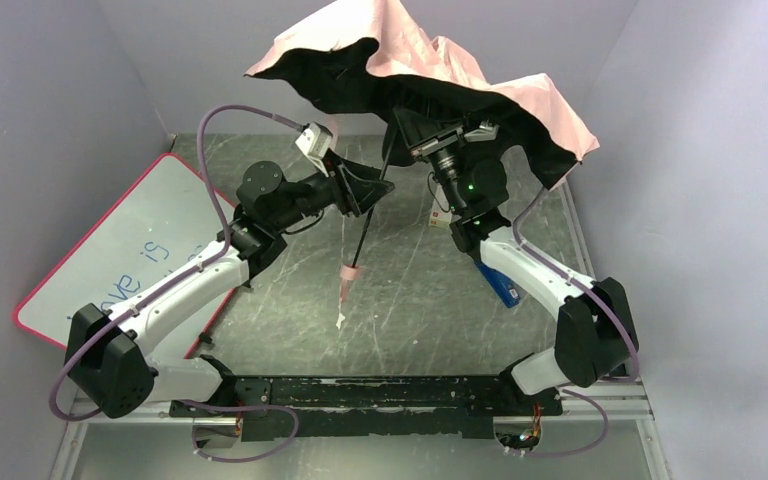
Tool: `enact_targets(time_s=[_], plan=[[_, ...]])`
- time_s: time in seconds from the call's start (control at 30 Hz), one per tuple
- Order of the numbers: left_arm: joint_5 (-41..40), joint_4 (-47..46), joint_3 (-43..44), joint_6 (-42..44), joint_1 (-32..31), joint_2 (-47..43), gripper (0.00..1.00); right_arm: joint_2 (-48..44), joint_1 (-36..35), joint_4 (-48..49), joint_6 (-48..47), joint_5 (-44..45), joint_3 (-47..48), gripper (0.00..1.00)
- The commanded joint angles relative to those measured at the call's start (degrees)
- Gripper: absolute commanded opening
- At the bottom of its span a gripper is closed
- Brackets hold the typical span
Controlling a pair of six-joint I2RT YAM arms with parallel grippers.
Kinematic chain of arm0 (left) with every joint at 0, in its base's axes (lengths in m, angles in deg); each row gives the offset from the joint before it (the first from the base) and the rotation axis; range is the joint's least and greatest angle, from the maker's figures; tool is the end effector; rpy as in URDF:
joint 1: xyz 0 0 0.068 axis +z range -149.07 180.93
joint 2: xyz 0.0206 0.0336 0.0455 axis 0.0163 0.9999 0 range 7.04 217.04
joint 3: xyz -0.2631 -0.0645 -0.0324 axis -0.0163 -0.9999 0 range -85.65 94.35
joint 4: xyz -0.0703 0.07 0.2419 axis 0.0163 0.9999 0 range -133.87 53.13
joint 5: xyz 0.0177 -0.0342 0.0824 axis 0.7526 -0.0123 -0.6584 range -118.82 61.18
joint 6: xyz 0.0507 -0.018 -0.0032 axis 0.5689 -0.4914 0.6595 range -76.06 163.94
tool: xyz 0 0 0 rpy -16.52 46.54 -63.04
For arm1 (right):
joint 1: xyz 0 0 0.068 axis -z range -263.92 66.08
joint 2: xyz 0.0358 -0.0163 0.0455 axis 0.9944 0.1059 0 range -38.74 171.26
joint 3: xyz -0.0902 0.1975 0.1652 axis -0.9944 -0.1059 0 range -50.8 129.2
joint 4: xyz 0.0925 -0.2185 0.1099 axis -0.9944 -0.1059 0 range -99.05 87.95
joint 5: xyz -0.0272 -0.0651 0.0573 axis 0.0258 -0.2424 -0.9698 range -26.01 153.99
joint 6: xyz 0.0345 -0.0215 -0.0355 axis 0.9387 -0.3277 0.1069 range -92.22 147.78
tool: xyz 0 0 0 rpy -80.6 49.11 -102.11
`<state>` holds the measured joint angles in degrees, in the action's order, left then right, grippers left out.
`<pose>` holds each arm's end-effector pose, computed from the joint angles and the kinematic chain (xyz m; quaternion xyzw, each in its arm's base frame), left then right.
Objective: Put away the umbrella
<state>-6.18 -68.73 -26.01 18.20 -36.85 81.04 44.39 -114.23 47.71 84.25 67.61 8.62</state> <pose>0.2323 -0.1973 0.3841 0.2159 0.6077 -0.5035 0.5750 0.2906 0.1673 0.3801 0.1459 0.5095 0.5703 0.6276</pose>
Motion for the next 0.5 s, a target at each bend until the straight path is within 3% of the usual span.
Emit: enact_targets(time_s=[0.0,0.47], plan=[[4.9,-3.7,2.9,0.2,-1.1,0.5,0.55,0.0,2.5,3.5,0.3,-2.3,3.1,0.00],[4.6,-1.5,3.8,2.0,-2.4,1.6,0.55,0.3,4.2,3.3,0.8,-3.4,9.5,0.00]])
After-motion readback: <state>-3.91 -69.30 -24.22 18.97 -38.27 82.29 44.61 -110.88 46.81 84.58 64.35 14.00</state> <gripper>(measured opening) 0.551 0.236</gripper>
